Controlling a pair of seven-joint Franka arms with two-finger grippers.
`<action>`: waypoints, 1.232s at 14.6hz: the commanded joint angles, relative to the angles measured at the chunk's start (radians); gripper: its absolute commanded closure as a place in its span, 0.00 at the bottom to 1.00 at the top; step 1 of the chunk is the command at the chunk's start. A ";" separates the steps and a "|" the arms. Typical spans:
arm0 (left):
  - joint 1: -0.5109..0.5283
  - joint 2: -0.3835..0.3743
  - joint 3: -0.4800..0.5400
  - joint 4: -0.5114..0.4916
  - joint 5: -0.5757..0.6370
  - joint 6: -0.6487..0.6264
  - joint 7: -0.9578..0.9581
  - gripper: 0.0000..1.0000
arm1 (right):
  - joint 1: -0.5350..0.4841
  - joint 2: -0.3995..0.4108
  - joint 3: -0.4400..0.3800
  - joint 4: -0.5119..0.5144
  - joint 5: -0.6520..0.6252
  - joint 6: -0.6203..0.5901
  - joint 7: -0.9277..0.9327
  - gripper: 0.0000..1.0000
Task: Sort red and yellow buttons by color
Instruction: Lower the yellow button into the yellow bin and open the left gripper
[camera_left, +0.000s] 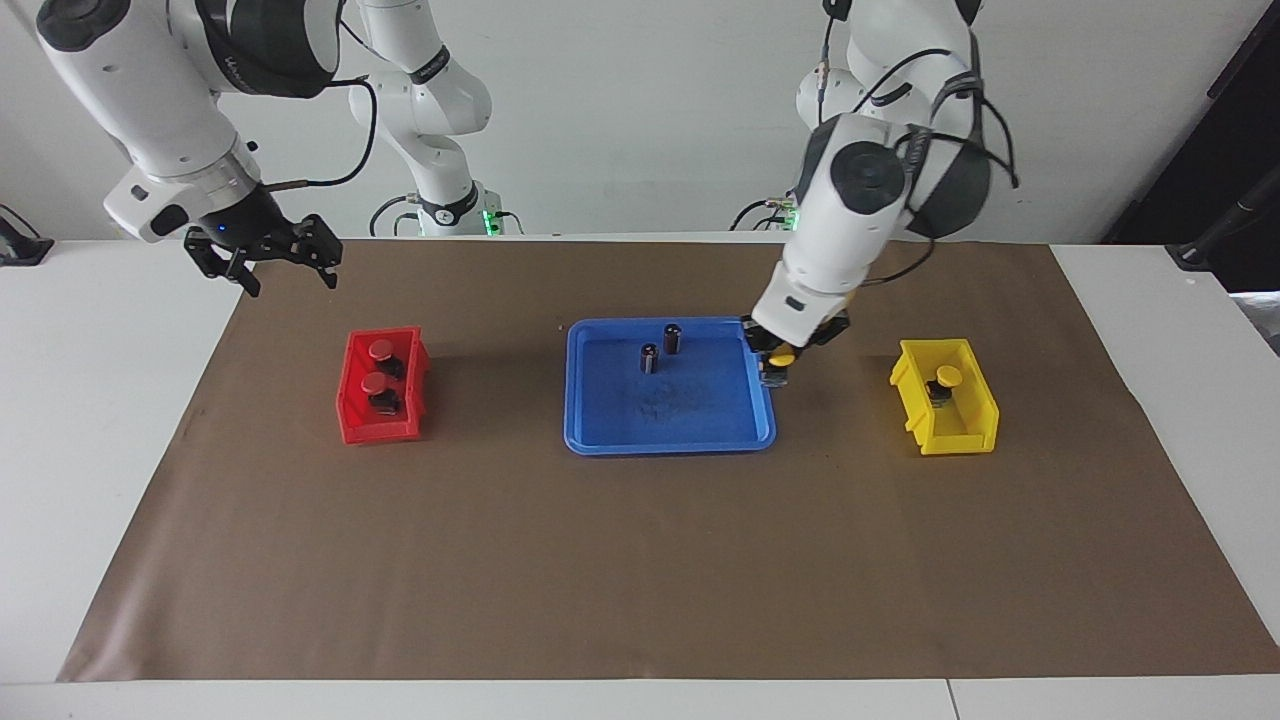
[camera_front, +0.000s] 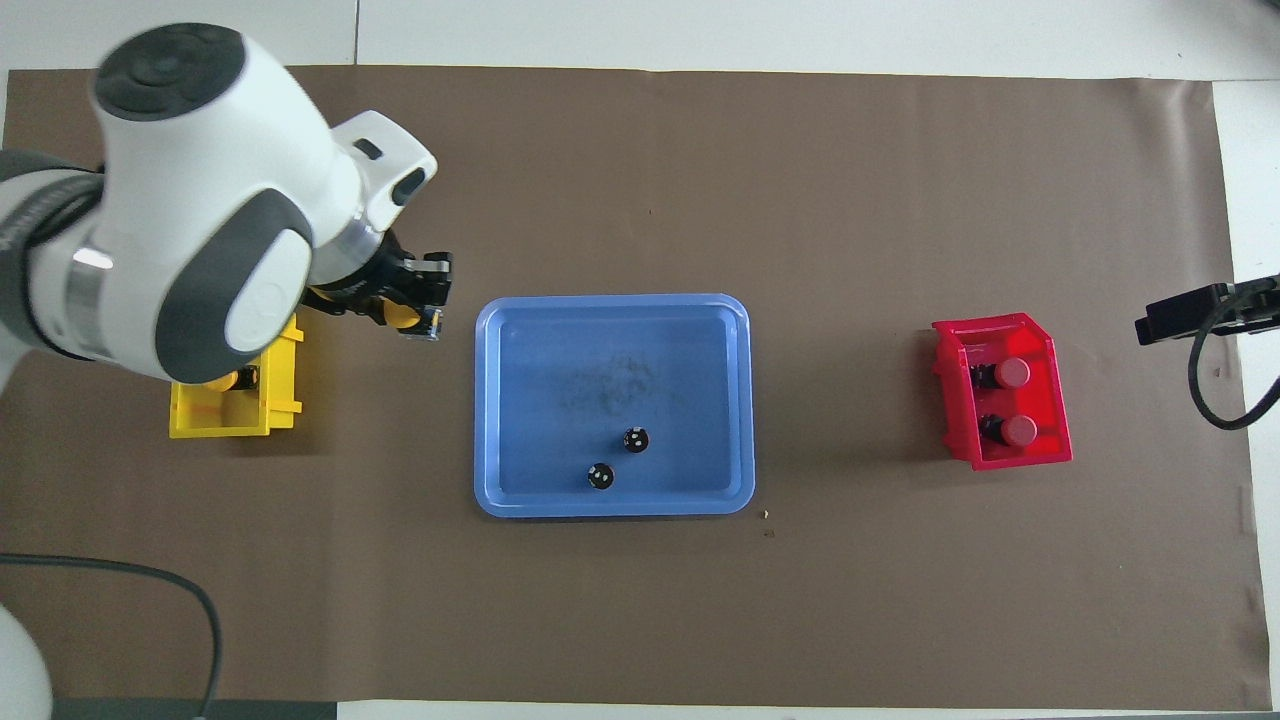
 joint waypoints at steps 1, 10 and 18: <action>0.141 -0.026 -0.005 -0.057 0.054 0.009 0.192 0.74 | -0.071 -0.010 0.011 0.007 -0.005 -0.020 0.010 0.00; 0.284 -0.069 -0.005 -0.297 0.060 0.284 0.208 0.75 | -0.020 0.011 -0.029 0.048 -0.031 -0.096 0.056 0.00; 0.284 -0.100 -0.005 -0.389 0.060 0.370 0.203 0.75 | -0.023 0.008 -0.028 0.068 -0.027 -0.050 0.075 0.00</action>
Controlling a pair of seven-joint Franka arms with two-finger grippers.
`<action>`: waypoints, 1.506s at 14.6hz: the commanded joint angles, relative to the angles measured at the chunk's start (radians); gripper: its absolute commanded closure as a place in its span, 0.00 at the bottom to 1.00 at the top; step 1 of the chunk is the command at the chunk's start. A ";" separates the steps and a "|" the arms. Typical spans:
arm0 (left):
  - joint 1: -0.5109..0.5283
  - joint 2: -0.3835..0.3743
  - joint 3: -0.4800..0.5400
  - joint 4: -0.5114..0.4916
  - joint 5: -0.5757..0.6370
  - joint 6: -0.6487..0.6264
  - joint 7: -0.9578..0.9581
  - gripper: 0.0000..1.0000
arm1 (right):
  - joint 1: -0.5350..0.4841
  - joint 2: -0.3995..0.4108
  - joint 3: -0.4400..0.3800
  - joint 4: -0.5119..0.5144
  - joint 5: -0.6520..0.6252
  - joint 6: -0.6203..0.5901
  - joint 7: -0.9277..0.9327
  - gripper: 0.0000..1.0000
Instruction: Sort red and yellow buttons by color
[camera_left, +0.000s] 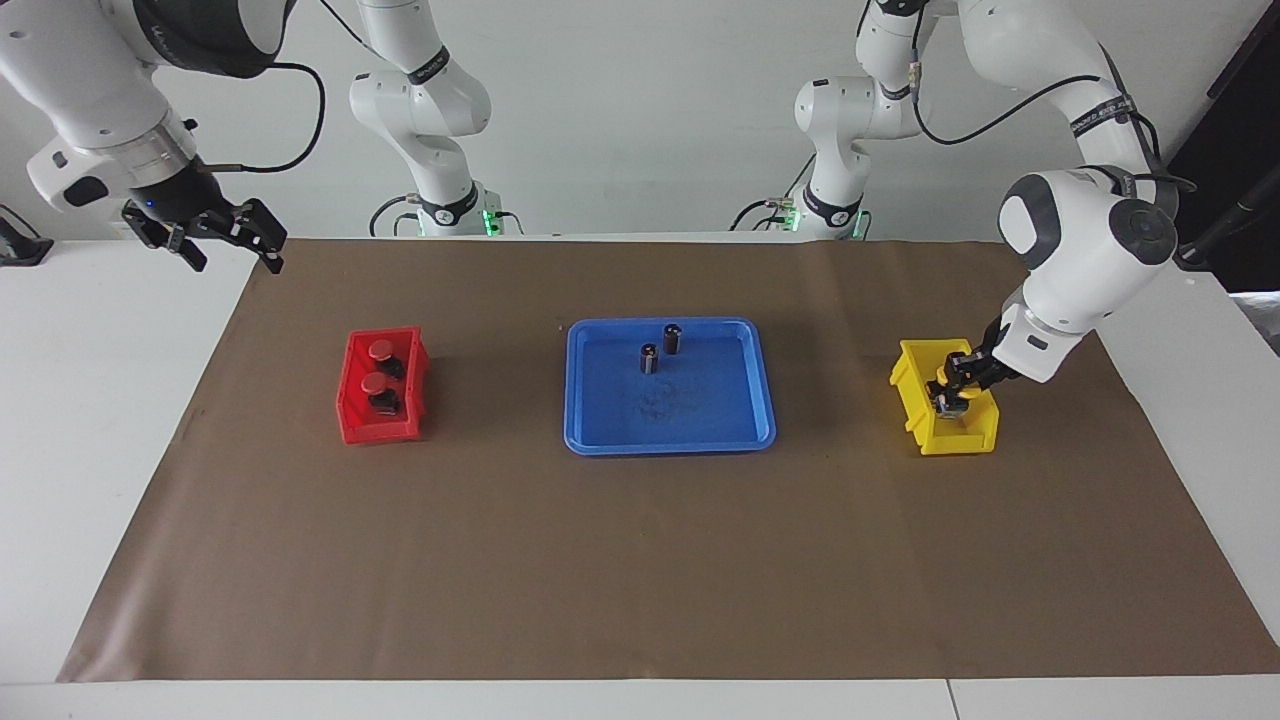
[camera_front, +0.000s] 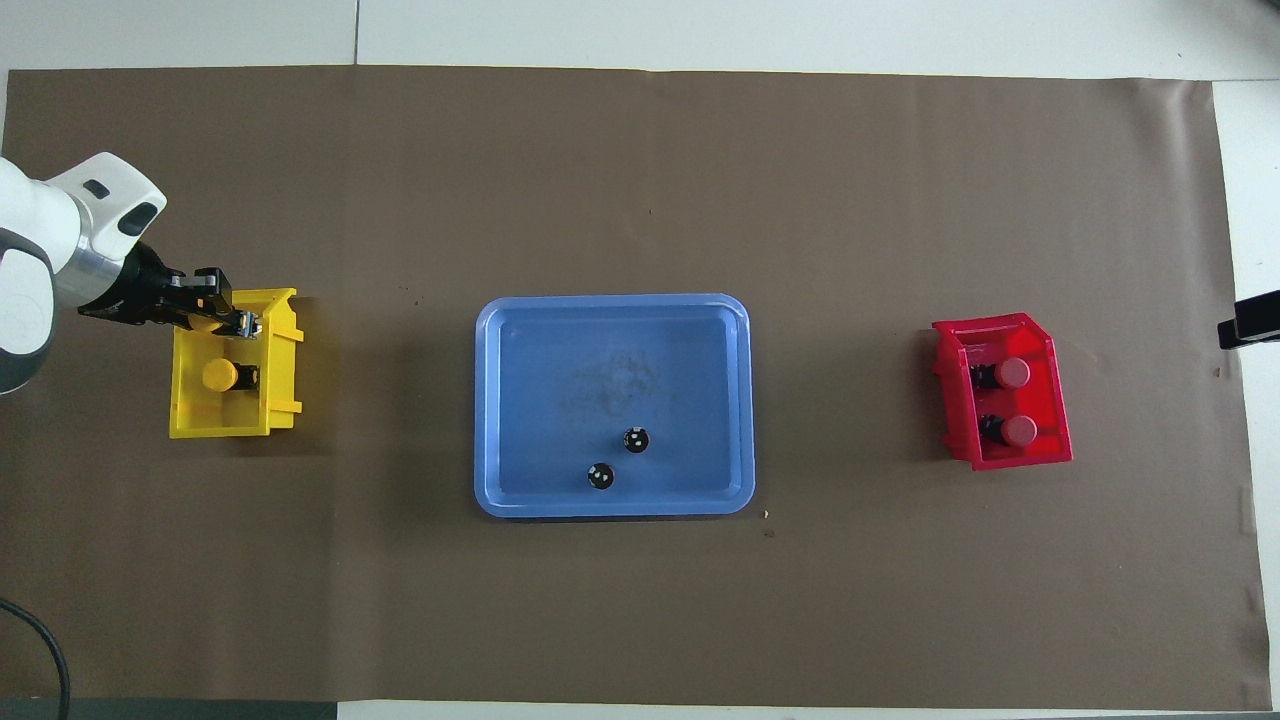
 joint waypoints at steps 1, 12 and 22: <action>-0.001 -0.041 -0.003 -0.073 0.024 0.054 -0.023 0.75 | -0.002 0.007 0.003 0.010 0.004 0.017 0.020 0.00; 0.046 0.003 -0.006 -0.103 0.024 0.143 -0.006 0.75 | 0.003 0.004 0.005 0.004 0.006 0.016 0.062 0.00; 0.034 0.010 -0.007 -0.121 0.023 0.160 -0.032 0.60 | 0.003 0.000 0.005 0.000 0.006 0.011 0.059 0.00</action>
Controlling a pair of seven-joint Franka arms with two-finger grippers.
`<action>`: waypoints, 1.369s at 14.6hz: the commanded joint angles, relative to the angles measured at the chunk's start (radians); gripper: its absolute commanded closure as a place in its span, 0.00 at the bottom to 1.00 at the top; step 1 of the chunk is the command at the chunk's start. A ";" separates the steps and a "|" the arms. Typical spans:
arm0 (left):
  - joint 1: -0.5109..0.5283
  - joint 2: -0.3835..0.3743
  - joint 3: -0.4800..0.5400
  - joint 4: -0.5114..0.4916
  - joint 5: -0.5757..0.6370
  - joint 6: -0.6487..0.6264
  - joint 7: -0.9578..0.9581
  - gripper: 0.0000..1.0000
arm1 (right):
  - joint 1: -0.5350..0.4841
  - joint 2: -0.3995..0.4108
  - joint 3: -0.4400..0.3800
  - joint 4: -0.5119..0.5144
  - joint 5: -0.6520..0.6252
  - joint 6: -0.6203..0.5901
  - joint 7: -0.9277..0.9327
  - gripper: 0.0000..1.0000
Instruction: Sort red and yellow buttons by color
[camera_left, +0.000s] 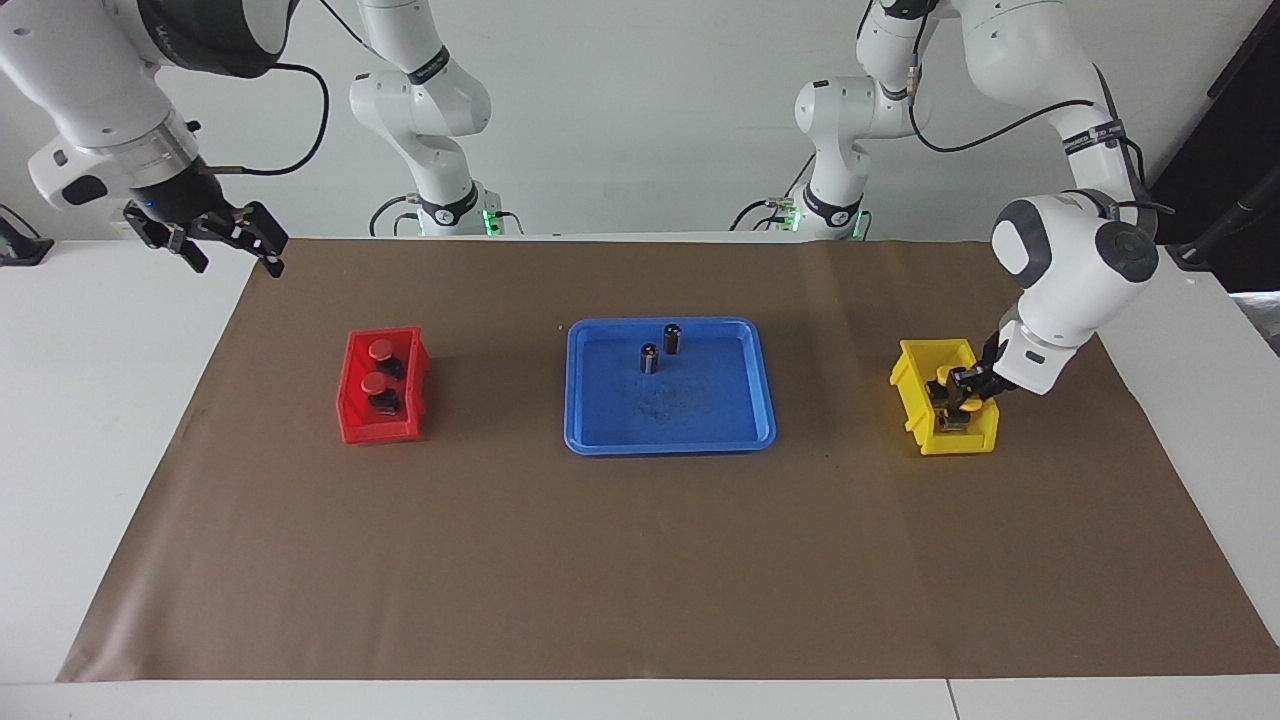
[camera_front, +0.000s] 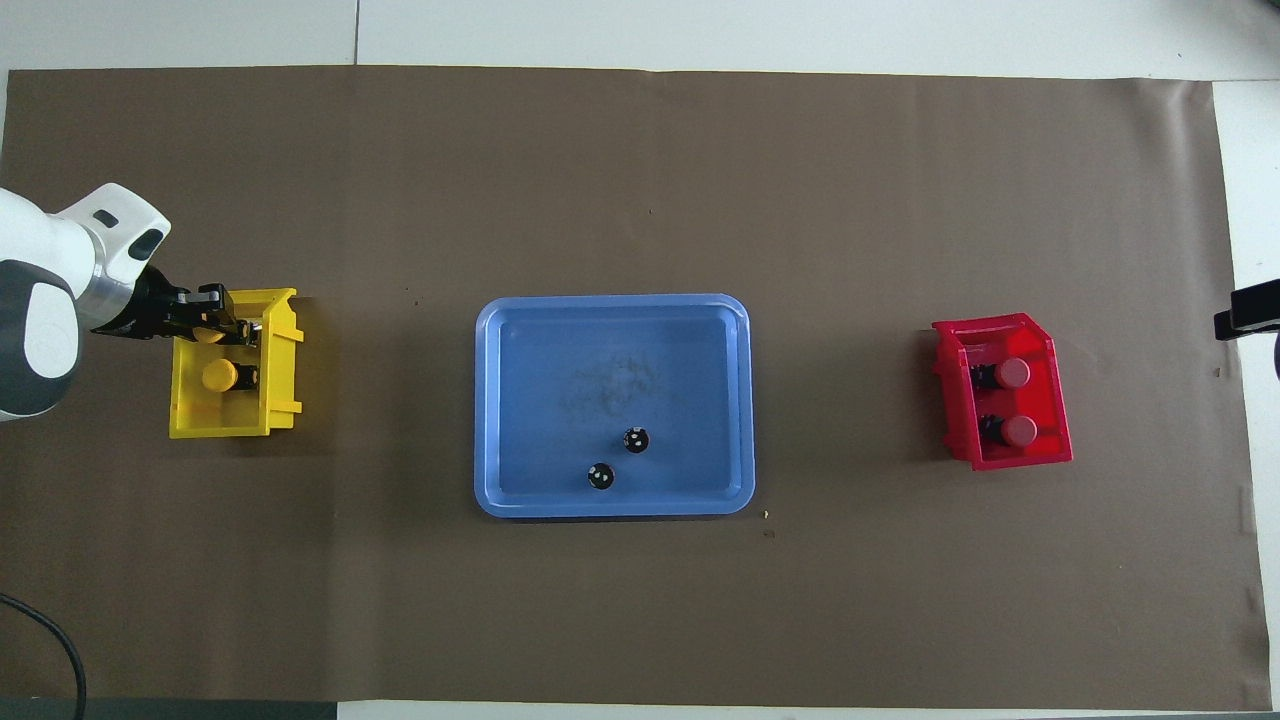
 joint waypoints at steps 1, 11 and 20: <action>-0.006 -0.013 -0.004 -0.035 0.022 0.029 -0.031 0.60 | 0.000 -0.001 0.002 0.000 0.005 0.001 0.015 0.00; -0.003 -0.011 -0.004 -0.021 0.019 0.012 -0.029 0.46 | 0.000 -0.003 0.003 -0.005 0.005 -0.004 0.015 0.00; -0.017 -0.117 -0.015 0.232 0.020 -0.322 -0.017 0.00 | 0.000 -0.003 0.003 -0.005 0.005 -0.004 0.015 0.00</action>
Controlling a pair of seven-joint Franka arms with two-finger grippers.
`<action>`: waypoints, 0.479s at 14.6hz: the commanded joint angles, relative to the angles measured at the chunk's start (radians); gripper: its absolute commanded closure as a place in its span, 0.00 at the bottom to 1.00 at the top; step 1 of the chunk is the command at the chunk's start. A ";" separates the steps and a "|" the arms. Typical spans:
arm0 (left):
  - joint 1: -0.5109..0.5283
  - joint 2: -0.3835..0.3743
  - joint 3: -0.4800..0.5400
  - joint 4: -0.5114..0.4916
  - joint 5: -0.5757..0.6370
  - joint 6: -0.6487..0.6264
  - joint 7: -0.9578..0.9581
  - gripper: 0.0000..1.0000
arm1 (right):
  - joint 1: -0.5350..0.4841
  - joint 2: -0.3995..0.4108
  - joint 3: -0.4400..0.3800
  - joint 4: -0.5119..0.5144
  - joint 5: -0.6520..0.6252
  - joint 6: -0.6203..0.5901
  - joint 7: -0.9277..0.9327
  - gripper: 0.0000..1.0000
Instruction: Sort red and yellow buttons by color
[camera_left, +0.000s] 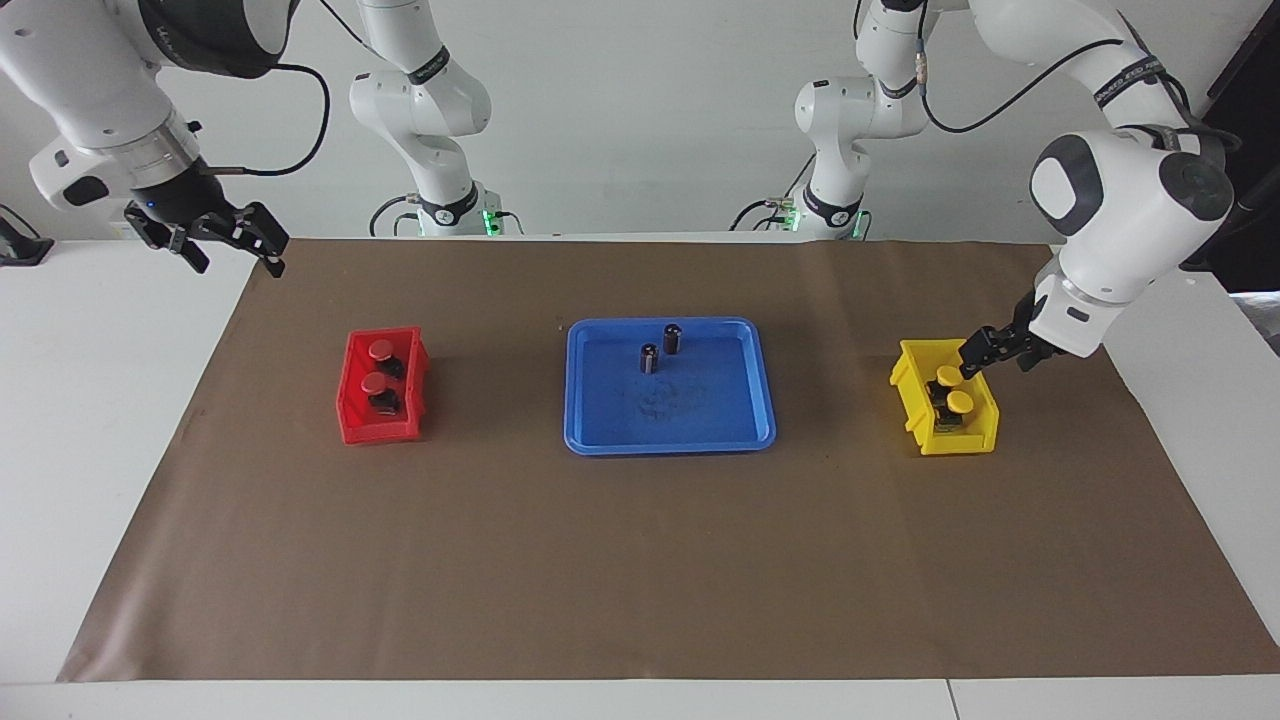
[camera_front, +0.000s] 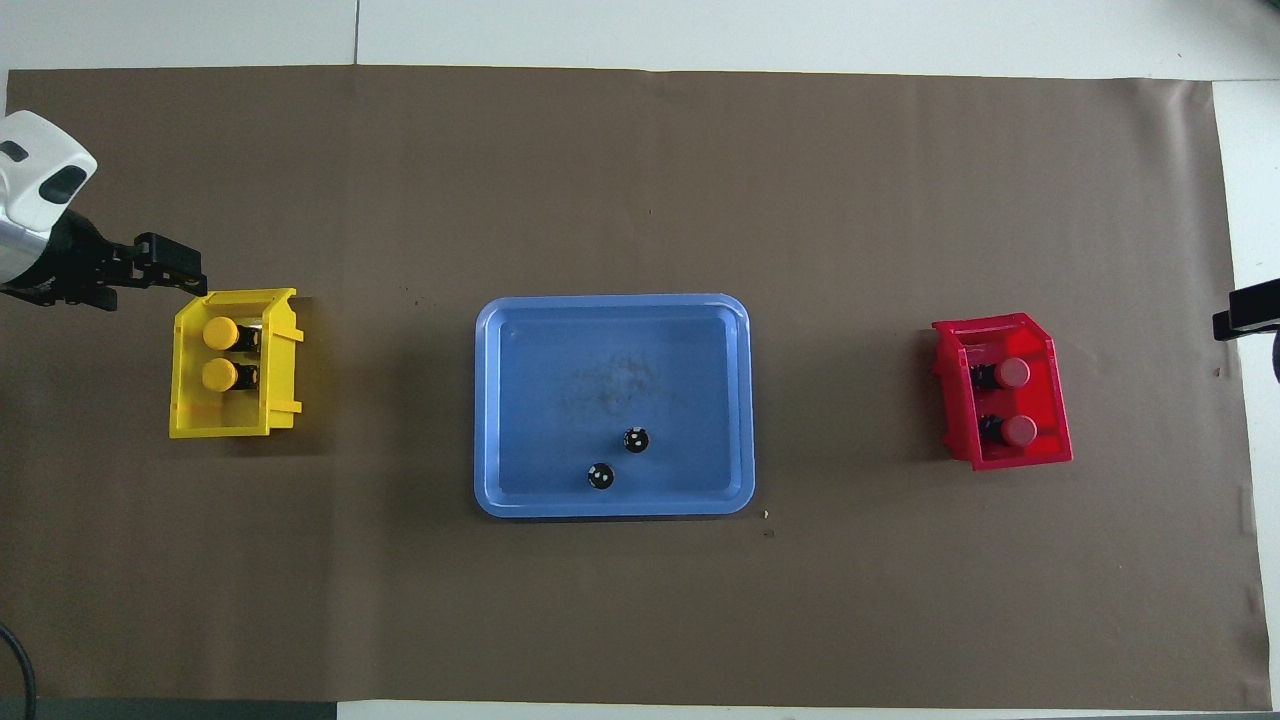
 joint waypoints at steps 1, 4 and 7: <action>-0.019 -0.067 -0.004 -0.001 0.020 -0.061 -0.008 0.00 | 0.000 -0.003 0.003 -0.004 0.005 -0.003 0.015 0.00; -0.039 -0.124 -0.010 0.037 0.023 -0.165 -0.007 0.00 | 0.000 -0.003 0.003 -0.004 0.005 -0.003 0.015 0.00; -0.042 -0.150 -0.013 0.097 0.022 -0.238 0.011 0.00 | 0.000 -0.003 0.003 -0.004 0.005 -0.003 0.015 0.00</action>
